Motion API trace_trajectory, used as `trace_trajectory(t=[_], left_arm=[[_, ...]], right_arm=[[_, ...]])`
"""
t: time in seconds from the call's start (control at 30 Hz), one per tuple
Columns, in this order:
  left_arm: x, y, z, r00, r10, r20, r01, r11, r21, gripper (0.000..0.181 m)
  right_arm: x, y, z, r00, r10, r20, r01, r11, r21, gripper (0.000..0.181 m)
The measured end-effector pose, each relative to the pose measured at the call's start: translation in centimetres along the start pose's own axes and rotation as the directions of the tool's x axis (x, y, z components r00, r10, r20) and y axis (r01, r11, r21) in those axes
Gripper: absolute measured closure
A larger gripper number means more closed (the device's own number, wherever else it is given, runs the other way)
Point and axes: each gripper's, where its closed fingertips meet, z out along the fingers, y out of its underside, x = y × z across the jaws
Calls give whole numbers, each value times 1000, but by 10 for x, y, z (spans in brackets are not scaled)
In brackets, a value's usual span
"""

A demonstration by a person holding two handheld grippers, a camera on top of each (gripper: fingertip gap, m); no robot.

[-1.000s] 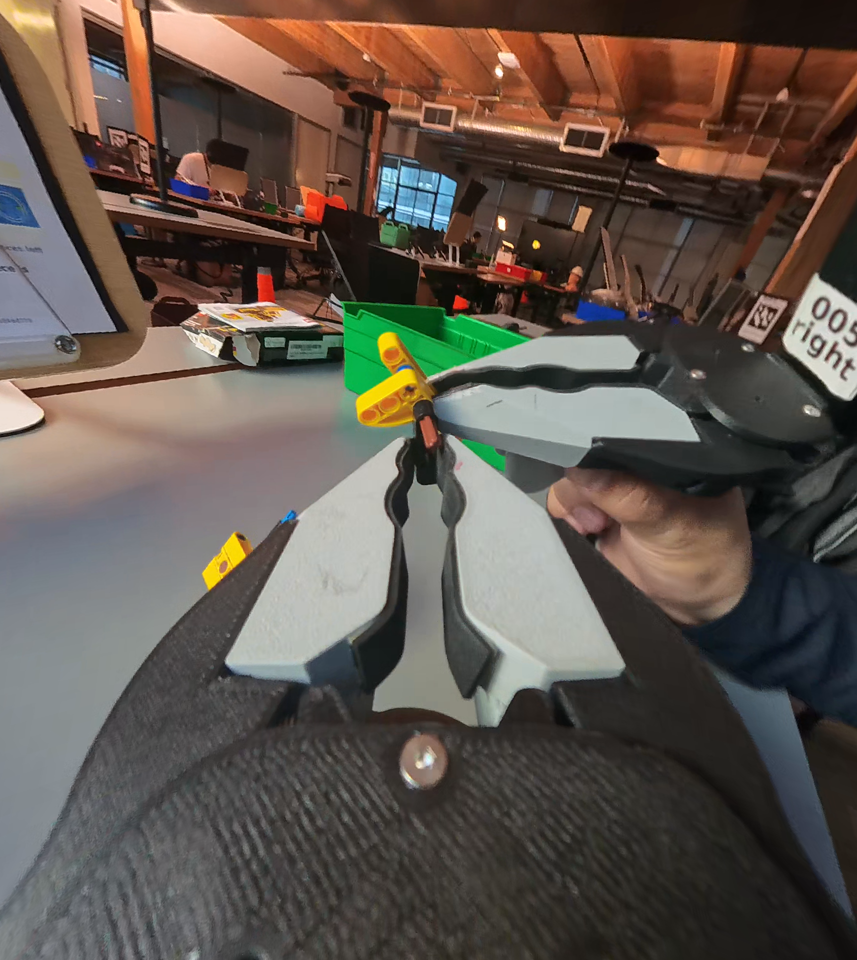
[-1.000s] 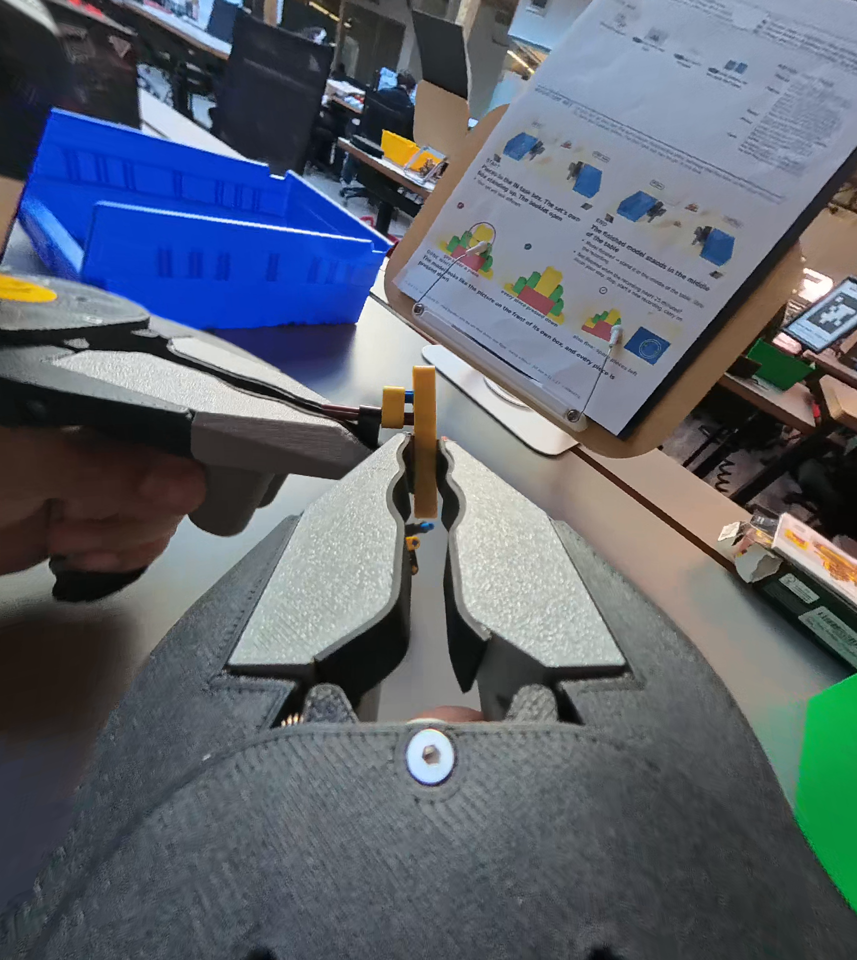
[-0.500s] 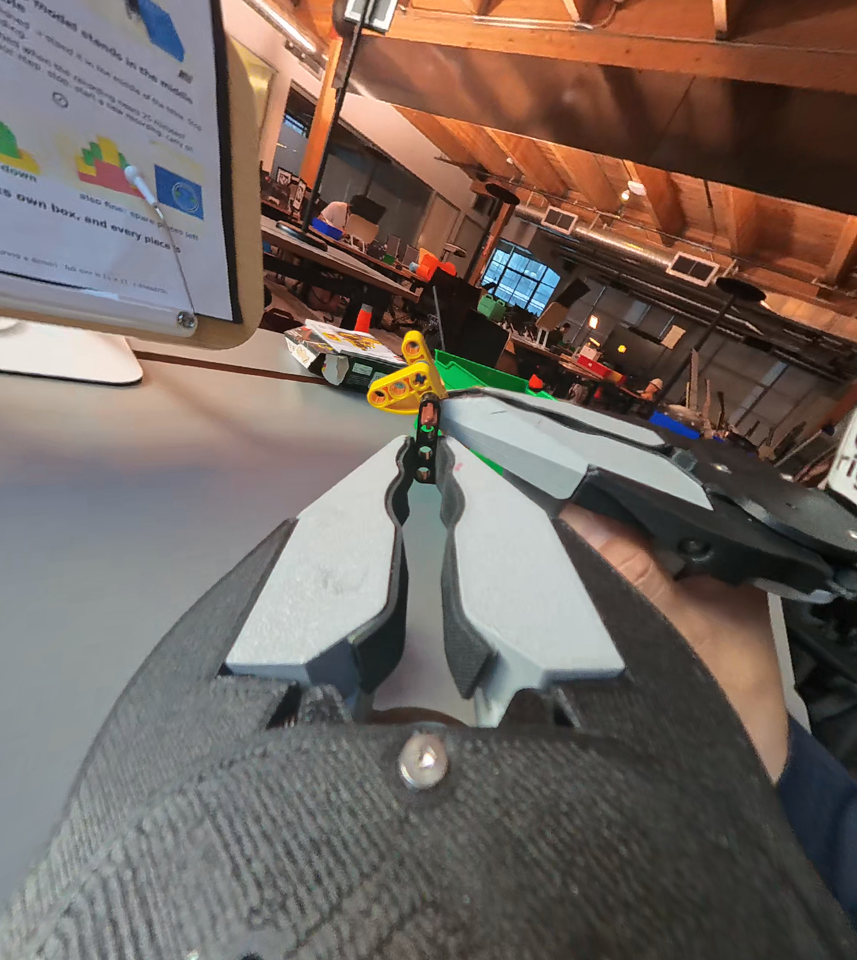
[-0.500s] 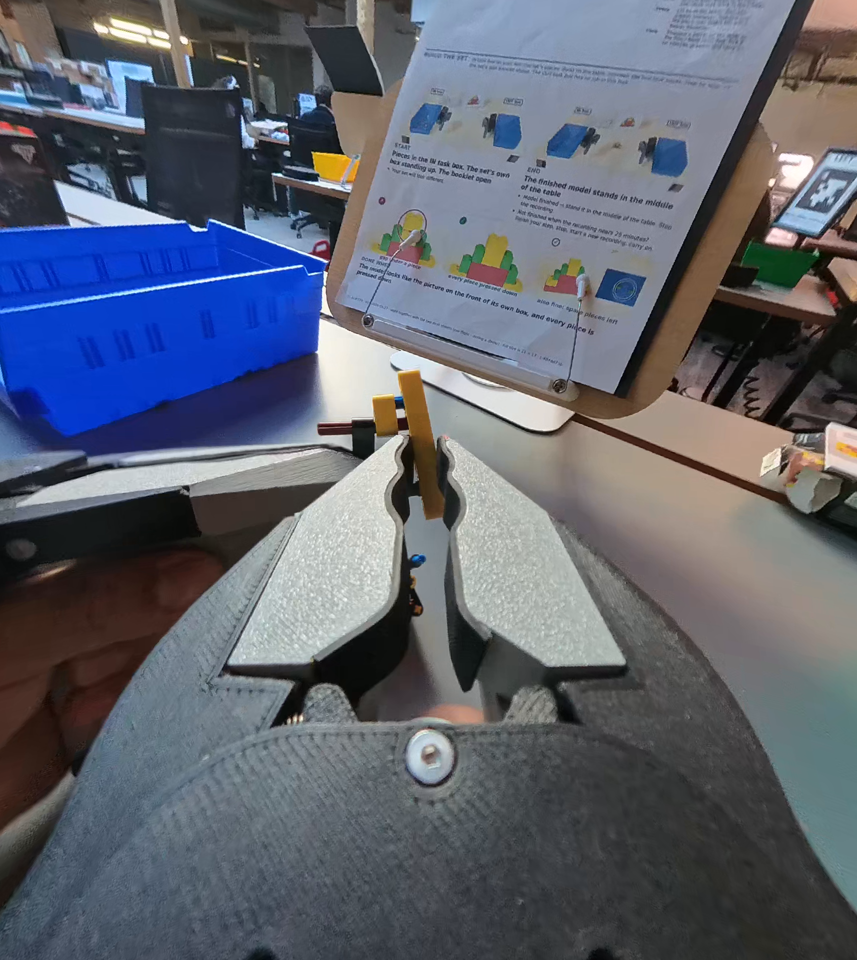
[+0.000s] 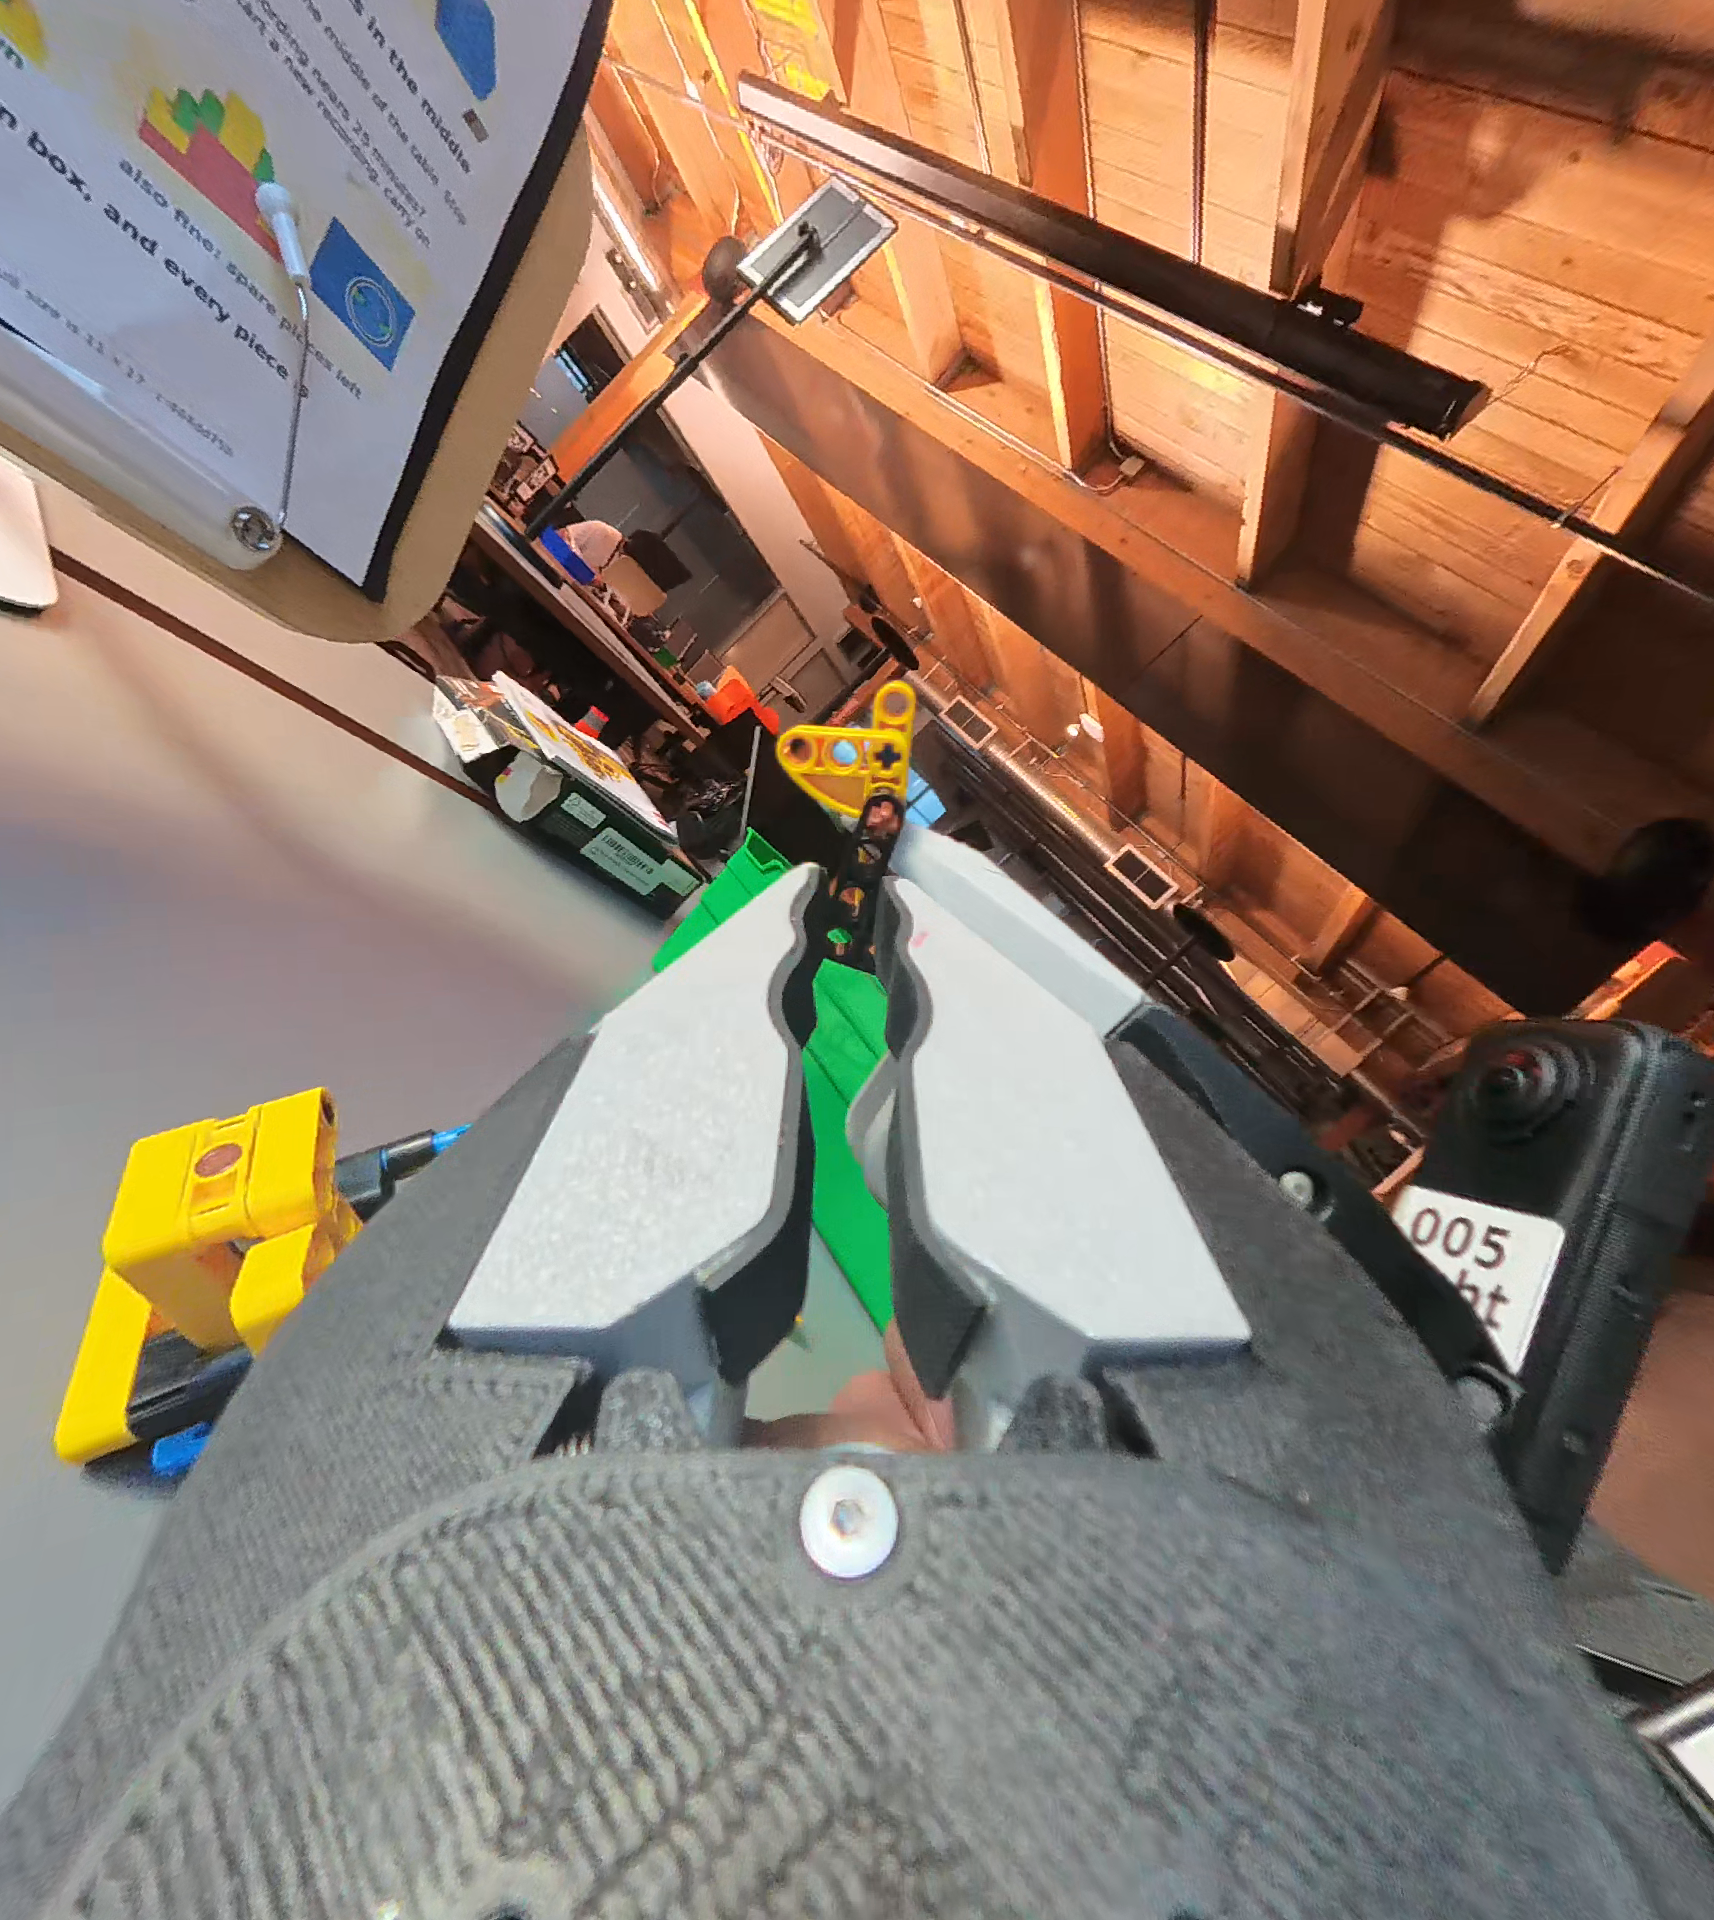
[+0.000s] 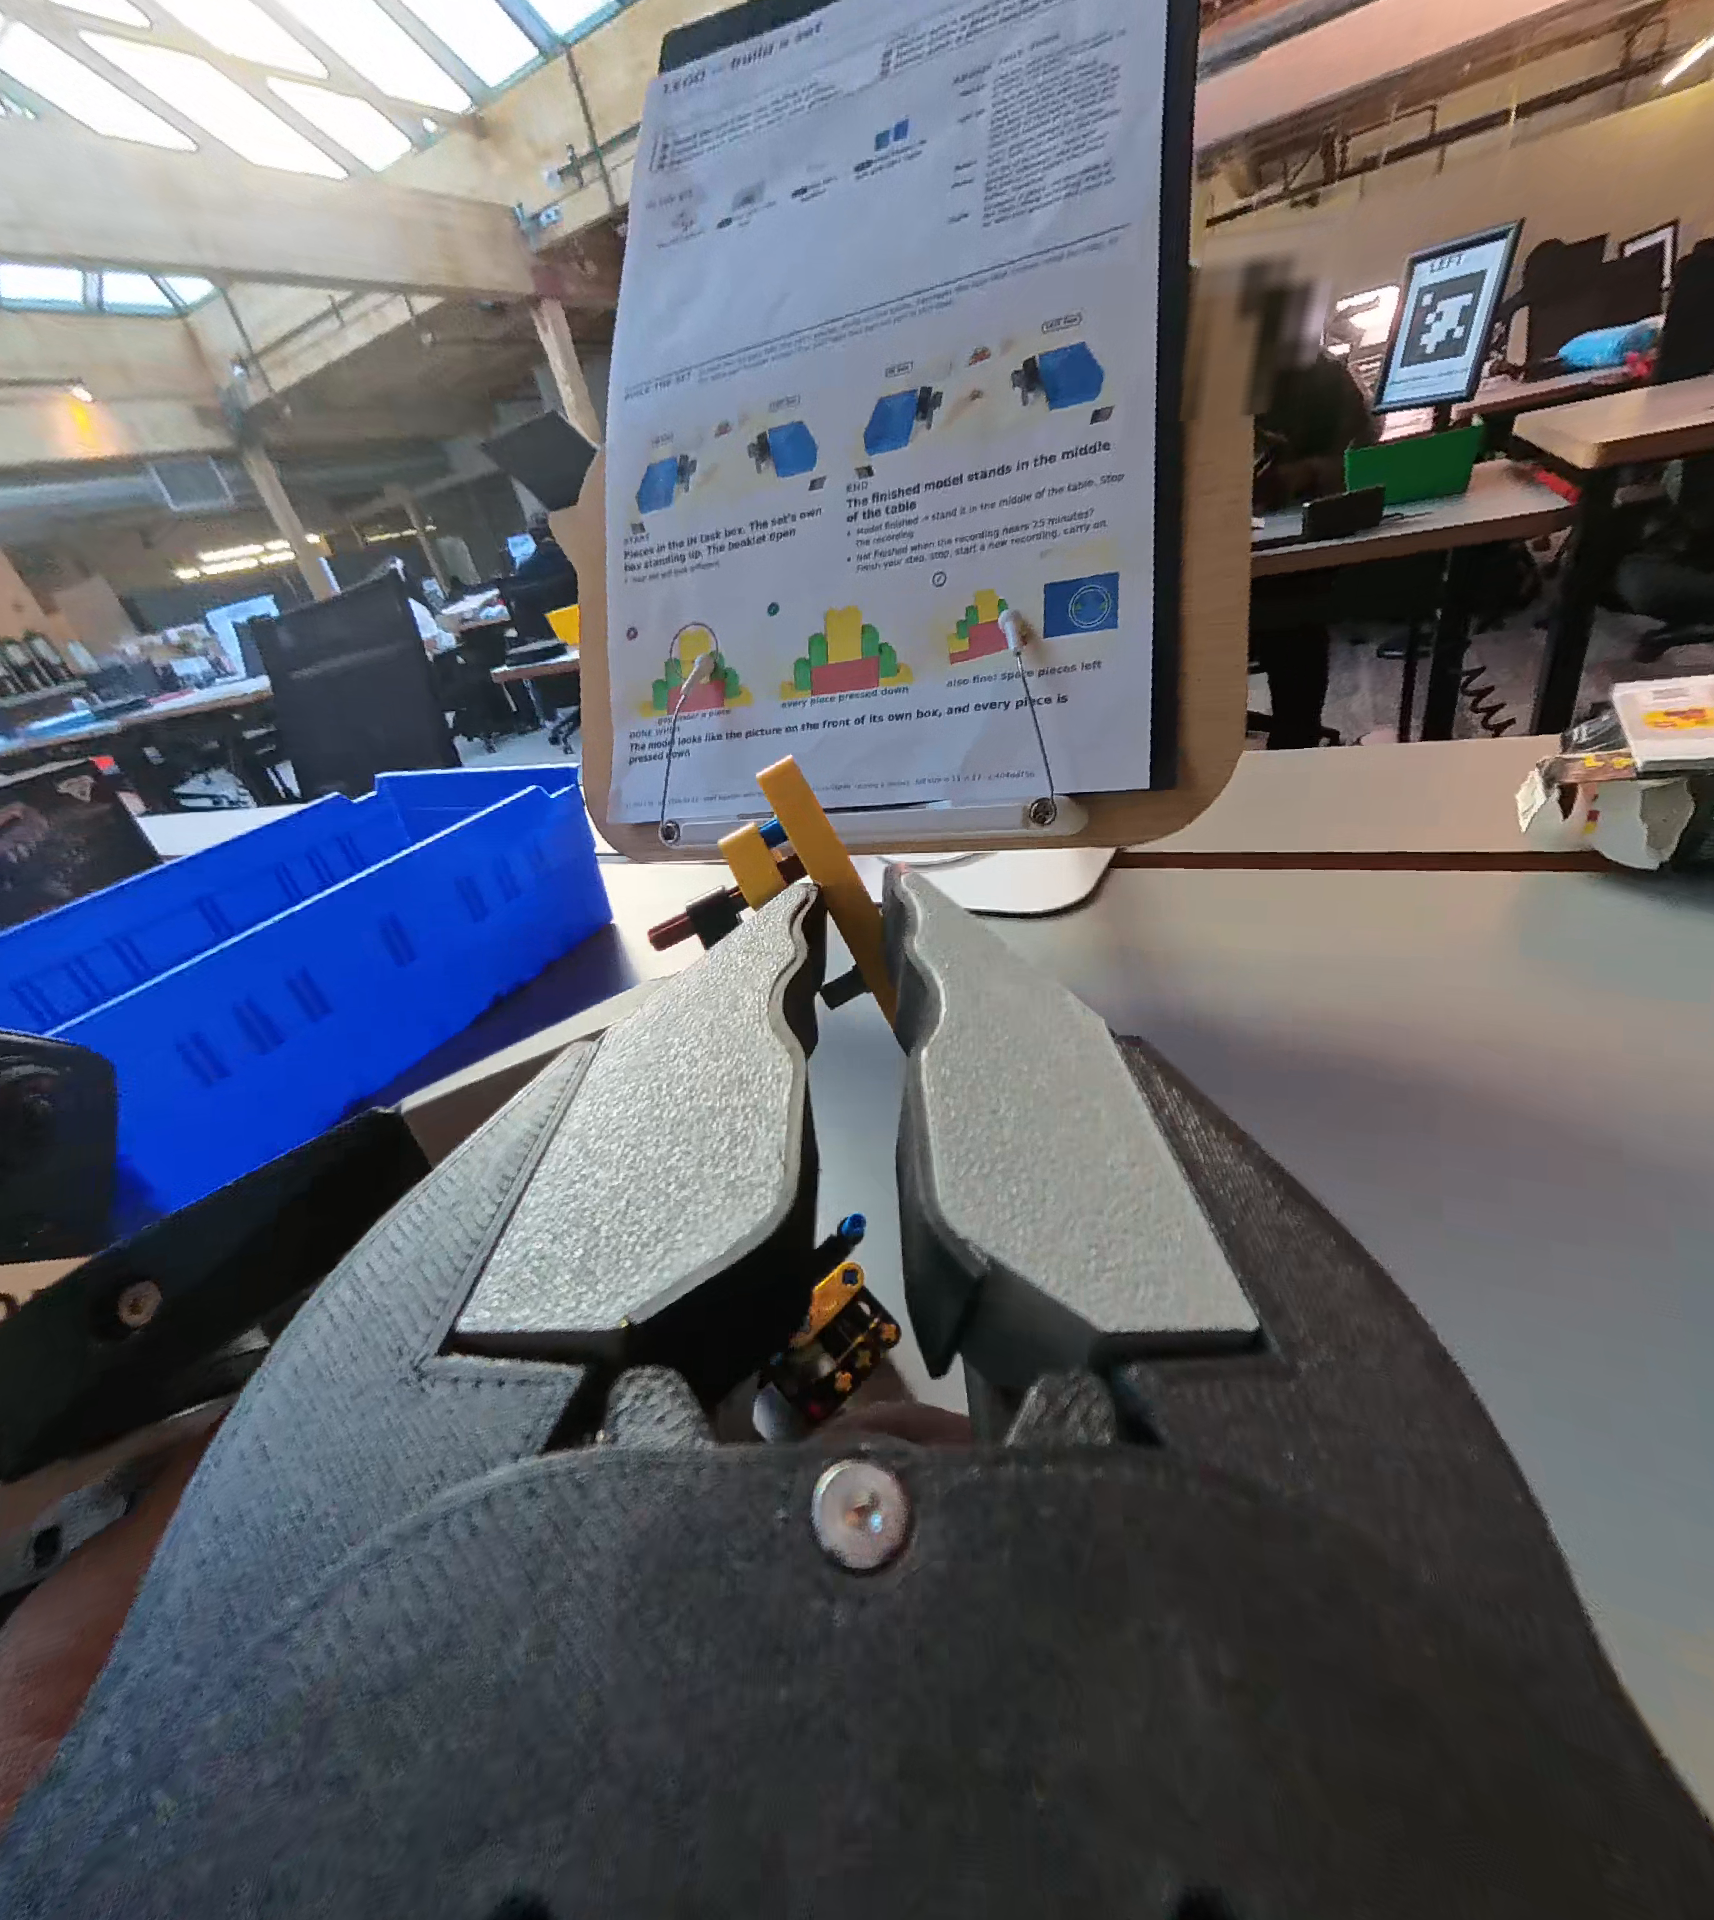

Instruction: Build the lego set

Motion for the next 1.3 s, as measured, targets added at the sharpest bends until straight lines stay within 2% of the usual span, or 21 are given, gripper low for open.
trace_trajectory(t=[0.03, 0.13, 0.23, 0.33, 0.43, 0.5, 0.57, 0.63, 0.67, 0.77, 0.83, 0.9, 0.93, 1.0, 1.13, 1.2, 1.3], left_arm=[[1, 0, 0, 1000, -14, -13, 14, 1000, 2, 175], [5, 1, 2, 999, -23, -38, 24, 1000, 4, 175], [19, -4, 4, 993, -5, -122, 8, 1000, 20, 175], [20, 2, 3, 986, 45, -160, -62, 993, -98, 176], [33, 11, 3, 963, 82, -256, -138, 968, -209, 176], [39, 15, 2, 948, 131, -291, -208, 945, -253, 176], [49, 13, -1, 935, 115, -337, -215, 936, -278, 176], [49, 9, -6, 925, 135, -356, -247, 924, -293, 177], [52, 12, -11, 912, 124, -390, -266, 904, -334, 177], [57, 29, -35, 838, 178, -517, -440, 779, -446, 177], [54, 35, -48, 786, 256, -563, -554, 697, -456, 177], [56, 42, -61, 752, 246, -612, -598, 646, -474, 177], [56, 45, -67, 733, 244, -635, -620, 623, -477, 177], [58, 49, -76, 692, 251, -677, -663, 593, -457, 177], [56, 49, -89, 628, 291, -722, -726, 554, -408, 177], [60, 50, -95, 625, 260, -736, -714, 573, -403, 177], [57, 49, -99, 655, 216, -724, -674, 600, -431, 177]], right_arm=[[1, 0, -1, 1000, 15, 3, -15, 1000, 5, 174], [2, -5, -3, 999, 41, 13, -42, 999, 27, 174], [-3, -18, -9, 994, 69, 80, -77, 992, 96, 174], [0, -13, -13, 967, 171, 190, -182, 982, 42, 173], [4, -16, -24, 926, 247, 284, -262, 965, 14, 172], [3, -20, -31, 925, 200, 322, -210, 978, -3, 170], [-1, -28, -41, 915, 115, 388, -129, 992, 13, 147], [-14, -33, -56, 838, 85, 539, -96, 995, -7, 155], [-13, -32, -61, 817, 90, 570, -88, 996, -31, 142], [-16, -33, -71, 745, 74, 663, -42, 997, -64, 135], [-31, -22, -80, 659, 54, 750, 55, 991, -121, 131], [-45, -7, -88, 586, 33, 810, 156, 976, -153, 128], [-50, 0, -89, 563, 19, 826, 198, 968, -157, 131], [-59, 14, -93, 515, -33, 857, 287, 948, -136, 157], [-69, 21, -101, 459, -154, 875, 382, 923, -38, 158], [-77, 19, -104, 436, -221, 872, 404, 914, 30, 158], [-83, 20, -102, 441, -220, 870, 398, 917, 30, 157]])
